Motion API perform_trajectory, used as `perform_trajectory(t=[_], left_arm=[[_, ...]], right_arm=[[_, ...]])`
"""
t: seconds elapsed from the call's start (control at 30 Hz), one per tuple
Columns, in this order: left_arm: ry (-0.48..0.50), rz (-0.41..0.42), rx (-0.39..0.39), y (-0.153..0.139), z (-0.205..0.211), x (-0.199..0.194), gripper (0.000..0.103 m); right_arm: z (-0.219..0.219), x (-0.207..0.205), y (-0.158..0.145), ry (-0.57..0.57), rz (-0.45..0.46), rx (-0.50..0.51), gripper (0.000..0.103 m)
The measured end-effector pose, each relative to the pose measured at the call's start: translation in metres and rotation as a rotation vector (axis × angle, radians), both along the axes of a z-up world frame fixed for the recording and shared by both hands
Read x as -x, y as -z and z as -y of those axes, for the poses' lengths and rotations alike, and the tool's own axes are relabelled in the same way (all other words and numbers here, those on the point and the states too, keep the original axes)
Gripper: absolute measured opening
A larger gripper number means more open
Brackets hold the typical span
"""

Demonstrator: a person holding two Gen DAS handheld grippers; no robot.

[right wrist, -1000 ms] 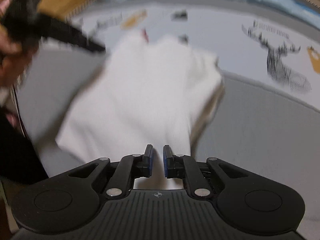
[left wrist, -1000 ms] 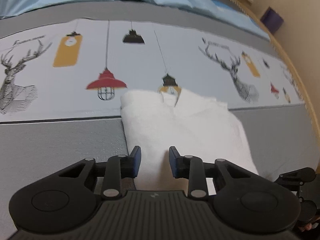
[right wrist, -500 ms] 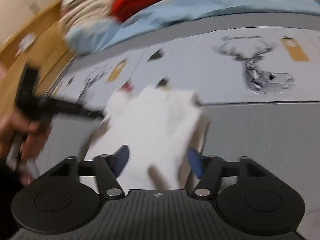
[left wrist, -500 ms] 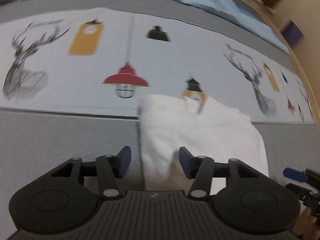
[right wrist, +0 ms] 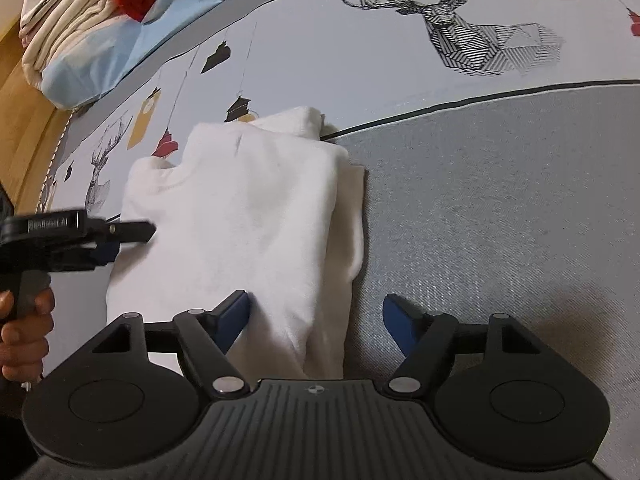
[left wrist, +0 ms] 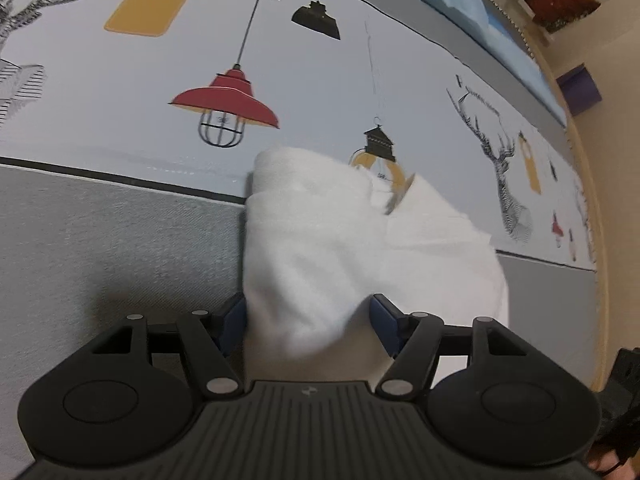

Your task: Fold small clothes

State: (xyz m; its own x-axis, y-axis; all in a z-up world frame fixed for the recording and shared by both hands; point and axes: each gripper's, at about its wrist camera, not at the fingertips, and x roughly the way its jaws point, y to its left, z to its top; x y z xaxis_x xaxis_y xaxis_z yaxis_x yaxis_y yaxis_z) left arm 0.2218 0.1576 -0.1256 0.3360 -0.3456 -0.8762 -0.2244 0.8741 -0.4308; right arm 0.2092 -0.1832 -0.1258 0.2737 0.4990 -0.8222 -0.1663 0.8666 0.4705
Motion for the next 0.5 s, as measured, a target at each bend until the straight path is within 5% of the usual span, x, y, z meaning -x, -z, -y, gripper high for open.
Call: perform_trajectory(t=[0.1, 0.27, 0.5], left_arm=[[0.020, 0.011, -0.008, 0.002, 0.004, -0.005, 0.067], [0.048, 0.062, -0.046, -0.008, 0.006, -0.012, 0.014], [0.030, 0.383, -0.208, -0.075, 0.006, -0.010, 0.013]], right_arm=[[-0.004, -0.002, 0.000, -0.019, 0.000, -0.016, 0.063], [-0.011, -0.004, -0.009, -0.043, 0.047, -0.028, 0.029], [-0.012, -0.008, -0.042, 0.028, 0.245, -0.121, 0.029]])
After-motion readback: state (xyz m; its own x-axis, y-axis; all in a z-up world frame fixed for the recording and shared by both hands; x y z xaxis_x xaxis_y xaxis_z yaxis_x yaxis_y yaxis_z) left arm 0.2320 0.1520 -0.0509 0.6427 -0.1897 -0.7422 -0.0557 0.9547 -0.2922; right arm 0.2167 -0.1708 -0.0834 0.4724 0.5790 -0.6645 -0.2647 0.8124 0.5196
